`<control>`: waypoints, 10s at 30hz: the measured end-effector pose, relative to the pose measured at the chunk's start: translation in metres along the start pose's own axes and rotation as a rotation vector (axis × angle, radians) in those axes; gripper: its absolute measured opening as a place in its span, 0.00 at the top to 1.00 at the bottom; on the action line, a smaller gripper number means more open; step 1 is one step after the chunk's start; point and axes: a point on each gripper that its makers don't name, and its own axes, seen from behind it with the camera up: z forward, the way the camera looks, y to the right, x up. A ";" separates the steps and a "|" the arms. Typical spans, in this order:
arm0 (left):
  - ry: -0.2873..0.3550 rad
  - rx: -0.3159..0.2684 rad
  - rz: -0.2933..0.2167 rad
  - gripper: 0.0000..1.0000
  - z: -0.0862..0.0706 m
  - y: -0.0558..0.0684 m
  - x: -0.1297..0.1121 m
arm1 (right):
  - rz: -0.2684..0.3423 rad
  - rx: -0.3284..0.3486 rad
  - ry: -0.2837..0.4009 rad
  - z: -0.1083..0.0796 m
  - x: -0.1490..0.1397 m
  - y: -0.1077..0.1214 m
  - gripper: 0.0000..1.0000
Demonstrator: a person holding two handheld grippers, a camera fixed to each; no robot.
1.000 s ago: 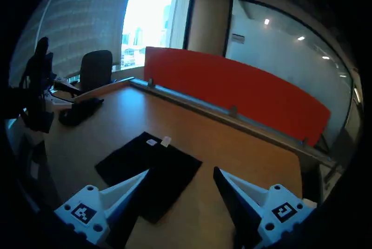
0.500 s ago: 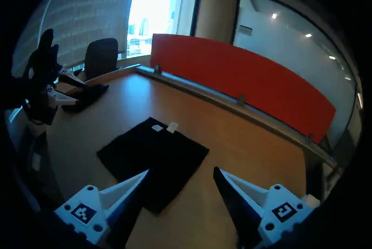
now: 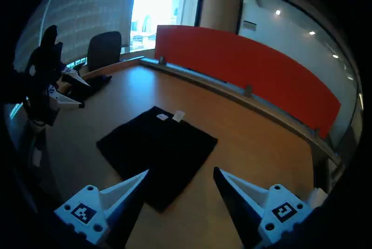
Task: Fold towel
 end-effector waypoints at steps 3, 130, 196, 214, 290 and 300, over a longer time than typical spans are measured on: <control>-0.016 -0.005 -0.002 0.04 0.008 0.003 -0.011 | 0.002 0.006 -0.016 0.008 -0.011 -0.004 0.03; -0.273 -0.021 -0.082 0.89 0.036 0.053 -0.063 | 0.034 0.167 -0.092 0.023 -0.051 -0.049 0.81; -0.246 0.000 -0.164 0.89 0.033 0.037 -0.009 | 0.023 0.151 -0.121 0.016 -0.017 -0.025 0.81; -0.276 -0.003 -0.160 0.89 0.082 0.020 -0.019 | 0.056 0.128 -0.160 0.052 -0.029 -0.005 0.81; -0.295 0.118 -0.131 0.49 0.161 -0.037 -0.040 | 0.143 -0.100 -0.188 0.131 -0.051 0.060 0.00; -0.288 0.113 -0.151 0.13 0.156 -0.034 -0.041 | 0.142 -0.100 -0.183 0.122 -0.054 0.061 0.00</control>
